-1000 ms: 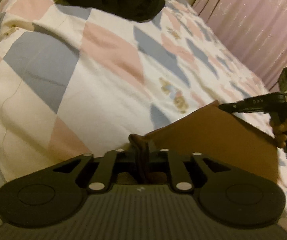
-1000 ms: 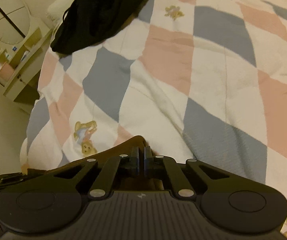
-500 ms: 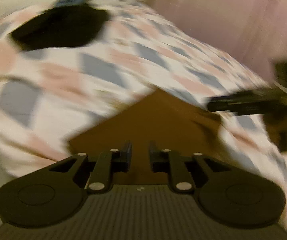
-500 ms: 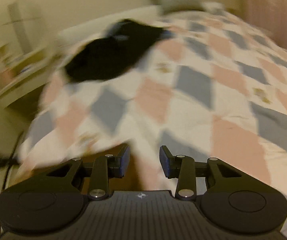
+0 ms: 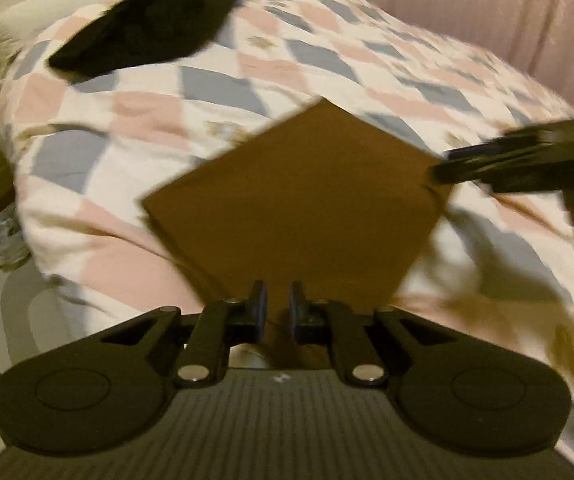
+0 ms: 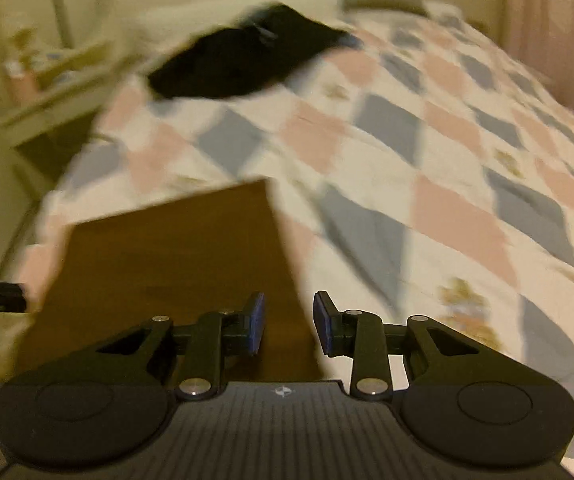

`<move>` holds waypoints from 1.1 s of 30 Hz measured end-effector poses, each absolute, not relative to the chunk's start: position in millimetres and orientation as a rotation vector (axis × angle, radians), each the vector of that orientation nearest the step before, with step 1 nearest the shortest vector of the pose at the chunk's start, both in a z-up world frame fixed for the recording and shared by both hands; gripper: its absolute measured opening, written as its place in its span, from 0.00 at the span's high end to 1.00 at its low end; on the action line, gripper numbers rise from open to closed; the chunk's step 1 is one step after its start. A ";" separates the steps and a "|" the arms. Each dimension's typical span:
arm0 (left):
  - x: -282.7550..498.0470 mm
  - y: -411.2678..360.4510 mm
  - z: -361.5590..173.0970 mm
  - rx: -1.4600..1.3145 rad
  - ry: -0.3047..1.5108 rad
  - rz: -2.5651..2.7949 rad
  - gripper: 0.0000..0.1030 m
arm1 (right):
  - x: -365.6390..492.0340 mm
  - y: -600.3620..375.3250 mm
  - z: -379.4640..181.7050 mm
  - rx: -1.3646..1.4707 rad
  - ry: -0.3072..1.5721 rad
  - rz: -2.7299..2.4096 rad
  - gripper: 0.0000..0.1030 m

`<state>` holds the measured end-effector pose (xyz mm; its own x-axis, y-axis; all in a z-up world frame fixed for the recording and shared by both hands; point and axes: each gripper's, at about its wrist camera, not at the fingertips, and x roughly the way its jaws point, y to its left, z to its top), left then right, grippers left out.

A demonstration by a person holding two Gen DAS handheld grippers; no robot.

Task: Fold clothes
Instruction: 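Open both grippers and move them to the folded brown bundle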

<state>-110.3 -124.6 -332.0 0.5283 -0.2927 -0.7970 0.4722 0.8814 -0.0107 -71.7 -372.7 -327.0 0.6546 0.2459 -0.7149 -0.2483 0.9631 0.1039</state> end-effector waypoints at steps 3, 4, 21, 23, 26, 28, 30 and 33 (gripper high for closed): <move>-105.5 -140.8 -354.4 0.221 1.020 -0.381 0.86 | -80.9 -350.8 -345.7 -0.095 0.867 0.301 0.69; -101.1 -141.4 -350.2 0.203 1.043 -0.349 0.87 | -78.2 -349.6 -358.6 -0.110 0.914 0.275 0.69; -133.4 -137.1 -305.6 0.143 1.267 -0.152 0.79 | -166.3 -376.5 -315.2 0.250 1.003 0.121 0.59; -139.4 -136.7 -311.4 0.146 1.285 -0.144 0.78 | -178.3 -372.7 -317.4 0.255 1.024 0.125 0.59; -146.0 -137.8 -321.7 0.158 1.314 -0.134 0.78 | -191.3 -368.4 -323.5 0.264 1.056 0.127 0.57; -148.3 -137.1 -327.3 0.164 1.327 -0.126 0.78 | -196.3 -365.5 -329.1 0.271 1.079 0.130 0.57; -148.3 -135.1 -331.2 0.163 1.335 -0.121 0.77 | -198.8 -361.9 -333.2 0.277 1.096 0.138 0.57; -147.0 -126.5 -332.4 0.135 1.326 -0.125 0.76 | -198.2 -356.9 -335.9 0.281 1.104 0.155 0.55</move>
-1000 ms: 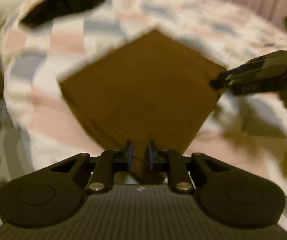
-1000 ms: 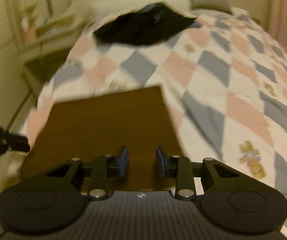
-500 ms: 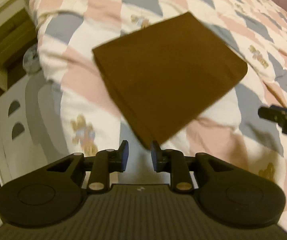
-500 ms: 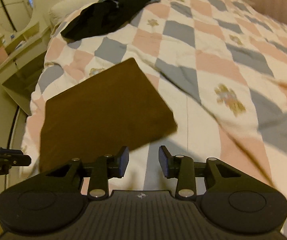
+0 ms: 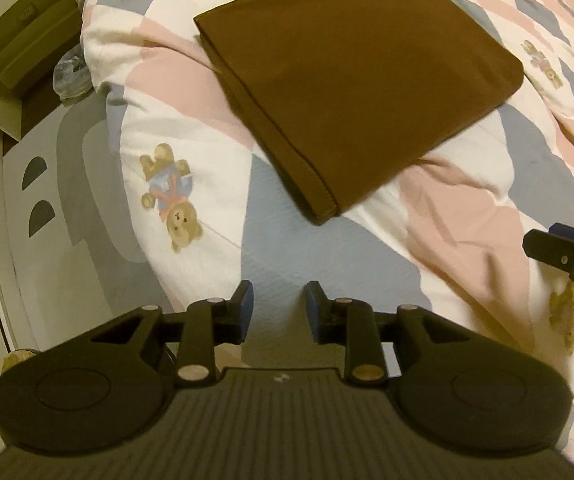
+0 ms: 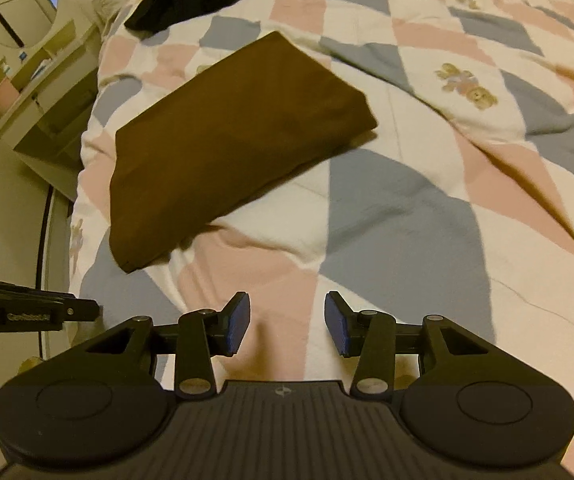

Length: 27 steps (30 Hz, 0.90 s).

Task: Fold clothes
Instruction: 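Open both grippers and move them to the folded brown bundle, then grasp the brown bundle edge with the left gripper while the right gripper grasps it too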

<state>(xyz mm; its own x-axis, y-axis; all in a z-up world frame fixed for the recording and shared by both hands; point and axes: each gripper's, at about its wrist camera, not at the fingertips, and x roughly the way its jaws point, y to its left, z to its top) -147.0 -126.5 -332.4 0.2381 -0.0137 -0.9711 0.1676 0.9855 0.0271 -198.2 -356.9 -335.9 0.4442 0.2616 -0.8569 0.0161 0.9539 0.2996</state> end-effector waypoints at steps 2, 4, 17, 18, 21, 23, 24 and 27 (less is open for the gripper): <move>-146.3 -118.2 -331.3 0.102 1.309 -0.133 0.72 | -194.5 -354.5 -336.8 0.291 1.105 0.161 0.55; -146.1 -100.2 -329.0 0.020 1.279 -0.149 0.70 | -189.5 -353.6 -338.6 0.327 1.106 0.168 0.54; -115.3 11.3 -344.2 -0.800 1.218 -0.194 0.50 | -147.2 -321.8 -429.0 1.231 1.082 0.204 0.42; -110.8 14.0 -347.9 -0.856 1.216 -0.197 0.48 | -144.5 -315.1 -433.2 1.236 1.081 0.187 0.42; -97.2 19.0 -359.4 -1.024 1.205 -0.219 0.41 | -138.3 -300.4 -438.3 1.292 1.039 0.181 0.57; -90.0 20.6 -369.4 -1.159 1.188 -0.243 0.39 | -137.5 -299.9 -433.5 1.337 1.010 0.196 0.65; -86.5 20.3 -373.9 -1.204 1.179 -0.252 0.38 | -137.5 -300.5 -430.5 1.358 0.992 0.205 0.70; -74.6 13.8 -385.2 -1.278 1.166 -0.272 0.33 | -140.1 -307.8 -421.2 1.464 0.935 0.226 0.72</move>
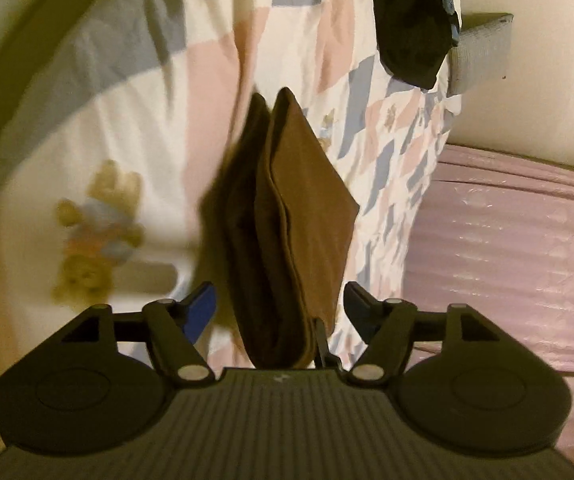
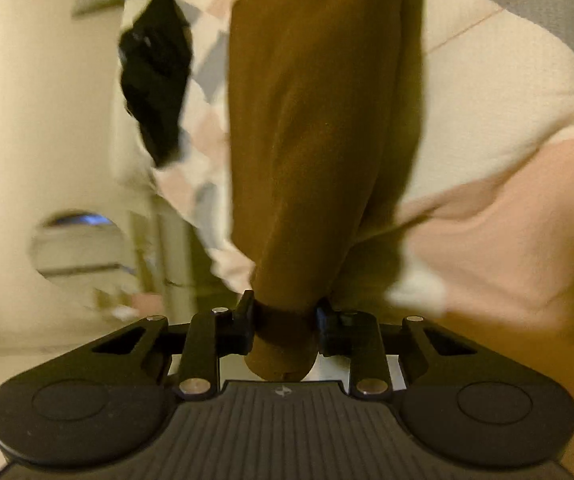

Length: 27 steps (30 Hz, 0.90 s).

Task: Fold clothes
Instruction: 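Grasp the brown bundle edge with the left gripper while the right gripper grasps it too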

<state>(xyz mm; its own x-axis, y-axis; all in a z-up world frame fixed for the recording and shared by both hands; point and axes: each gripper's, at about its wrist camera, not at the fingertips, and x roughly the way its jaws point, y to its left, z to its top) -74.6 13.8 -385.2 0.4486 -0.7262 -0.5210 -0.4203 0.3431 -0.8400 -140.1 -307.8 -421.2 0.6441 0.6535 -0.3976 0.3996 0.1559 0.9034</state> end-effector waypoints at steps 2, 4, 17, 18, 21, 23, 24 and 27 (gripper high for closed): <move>-67.4 5.5 -391.9 -1.258 1.179 -0.264 0.32 | -140.1 -310.6 -414.7 1.503 0.918 0.233 0.72; -63.1 1.0 -400.8 -1.324 1.153 -0.290 0.32 | -139.2 -311.6 -411.9 1.547 0.904 0.235 0.72; -1.7 -27.3 -427.7 -1.188 1.082 -0.383 0.75 | -130.1 -312.9 -412.6 1.579 0.906 0.249 0.72; 1.1 -30.2 -424.0 -1.133 1.089 -0.392 0.76 | -128.5 -313.9 -411.7 1.565 0.917 0.258 0.72; 5.6 -34.0 -424.2 -1.068 1.120 -0.399 0.77 | -116.4 -323.6 -406.4 1.444 1.046 0.304 0.60; 6.5 -33.9 -427.7 -1.076 1.131 -0.393 0.77 | -98.2 -337.0 -392.4 1.246 1.153 0.375 0.59; 7.9 -34.3 -429.8 -1.080 1.137 -0.390 0.77 | -88.1 -345.4 -382.5 1.132 1.183 0.415 0.57; 9.7 -35.6 -434.7 -1.078 1.153 -0.383 0.77 | -59.1 -380.3 -350.0 0.869 1.120 0.456 0.55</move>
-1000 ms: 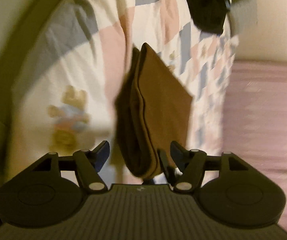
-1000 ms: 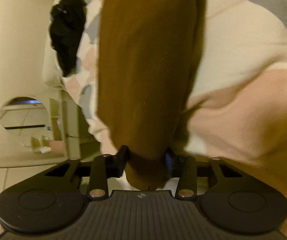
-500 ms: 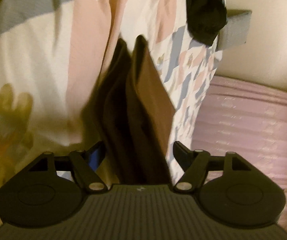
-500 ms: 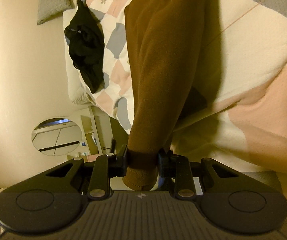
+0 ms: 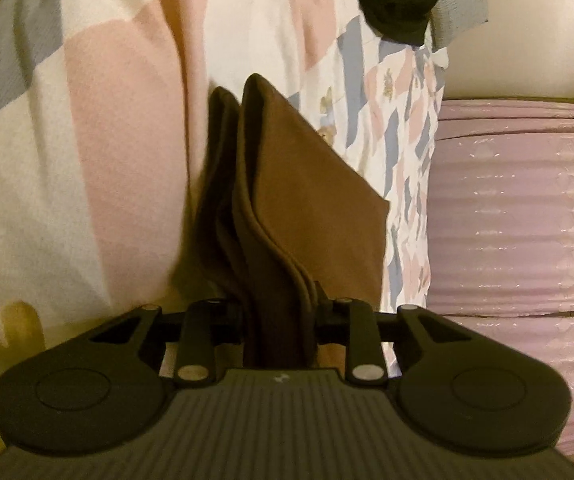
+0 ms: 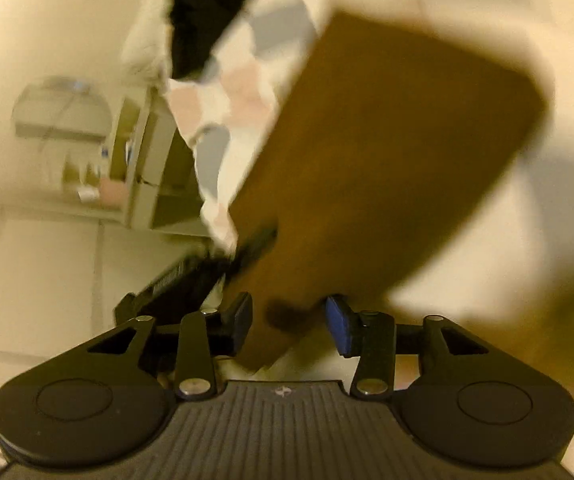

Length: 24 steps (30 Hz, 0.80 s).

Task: Fold clothes
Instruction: 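Grasp the brown bundle edge with the left gripper while the right gripper grasps it too, then lift the brown bundle with both grippers and carry it toward the white stack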

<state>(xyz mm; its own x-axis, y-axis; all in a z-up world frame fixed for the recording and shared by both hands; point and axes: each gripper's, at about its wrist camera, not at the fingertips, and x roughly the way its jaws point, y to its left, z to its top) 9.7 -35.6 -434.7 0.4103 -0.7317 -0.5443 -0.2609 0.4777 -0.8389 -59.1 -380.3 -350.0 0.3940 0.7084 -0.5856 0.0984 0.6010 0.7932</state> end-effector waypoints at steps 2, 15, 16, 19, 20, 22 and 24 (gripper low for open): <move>10.7 -35.0 -436.5 -1.081 1.162 -0.380 0.76 | -34.3 -411.1 -331.9 0.758 1.046 0.420 0.52; 6.0 -27.6 -428.8 -0.999 1.187 -0.414 0.76 | 51.8 -451.4 -425.0 0.730 1.254 0.683 0.37; 6.4 -28.0 -429.5 -0.995 1.189 -0.412 0.76 | 53.5 -452.1 -428.4 0.747 1.251 0.698 0.37; 6.3 -28.6 -425.6 -0.956 1.184 -0.405 0.78 | 61.2 -455.3 -444.7 0.860 1.250 0.705 0.38; 6.7 -30.0 -420.2 -0.920 1.173 -0.413 0.79 | 63.0 -453.3 -448.6 0.885 1.247 0.714 0.42; 9.5 -34.8 -406.2 -0.843 1.156 -0.439 0.80 | 60.3 -444.6 -446.6 0.871 1.237 0.706 0.68; 10.2 -37.7 -390.1 -0.774 1.149 -0.464 0.80 | 53.4 -437.0 -440.9 0.852 1.217 0.683 0.73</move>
<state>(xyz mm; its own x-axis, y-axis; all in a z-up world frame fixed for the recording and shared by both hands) 10.2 -37.7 -390.1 0.3597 -0.6868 -0.6316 -0.0554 0.6600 -0.7493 53.4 -437.0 -440.9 0.2244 0.8294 -0.5115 -0.0040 0.5257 0.8506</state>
